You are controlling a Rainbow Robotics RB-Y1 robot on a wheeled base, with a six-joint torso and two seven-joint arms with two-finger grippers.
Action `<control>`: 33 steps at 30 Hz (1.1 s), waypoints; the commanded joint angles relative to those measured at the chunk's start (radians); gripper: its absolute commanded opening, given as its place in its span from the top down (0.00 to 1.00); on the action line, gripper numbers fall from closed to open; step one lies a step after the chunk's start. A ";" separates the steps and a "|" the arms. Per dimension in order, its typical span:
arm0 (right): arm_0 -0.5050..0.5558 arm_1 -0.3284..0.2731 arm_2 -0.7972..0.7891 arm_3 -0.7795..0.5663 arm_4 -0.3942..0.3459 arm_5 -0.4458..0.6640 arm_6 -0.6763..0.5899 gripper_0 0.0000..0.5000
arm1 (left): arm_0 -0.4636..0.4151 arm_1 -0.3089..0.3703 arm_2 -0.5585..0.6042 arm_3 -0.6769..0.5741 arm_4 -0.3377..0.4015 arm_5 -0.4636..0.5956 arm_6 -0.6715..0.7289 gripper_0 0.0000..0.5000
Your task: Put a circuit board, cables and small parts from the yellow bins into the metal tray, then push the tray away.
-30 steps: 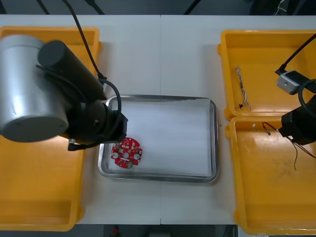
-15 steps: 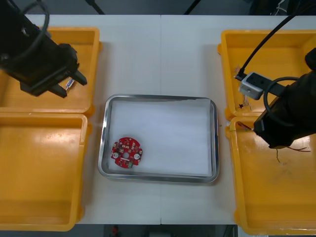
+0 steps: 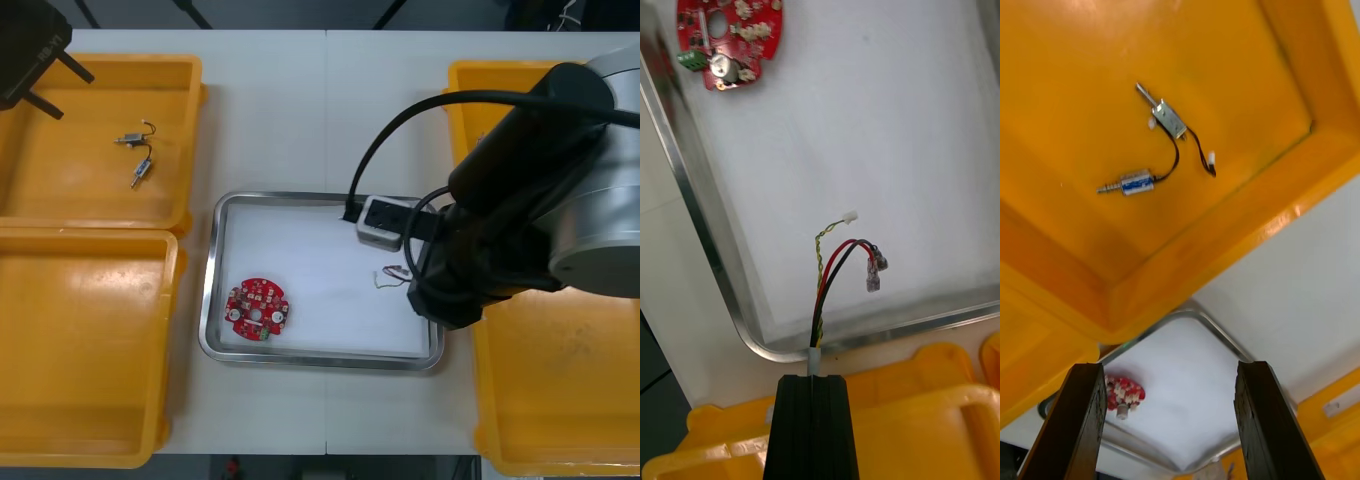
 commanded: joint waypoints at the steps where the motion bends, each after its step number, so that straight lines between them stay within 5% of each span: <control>1: -0.071 0.079 0.077 0.050 0.029 -0.048 0.149 1.00 | -0.057 0.002 0.024 0.062 -0.098 -0.048 0.037 0.00; 10: -0.079 0.151 0.189 0.165 0.094 -0.131 0.317 1.00 | -0.080 -0.124 0.018 0.232 -0.306 -0.181 0.020 0.00; 18: -0.079 0.171 0.341 0.231 0.217 -0.230 0.330 1.00 | -0.143 -0.268 -0.042 0.459 -0.487 -0.335 0.057 0.00; 33: -0.030 0.192 0.458 0.314 0.335 -0.373 0.353 1.00 | -0.155 -0.407 -0.103 0.663 -0.523 -0.520 0.178 0.00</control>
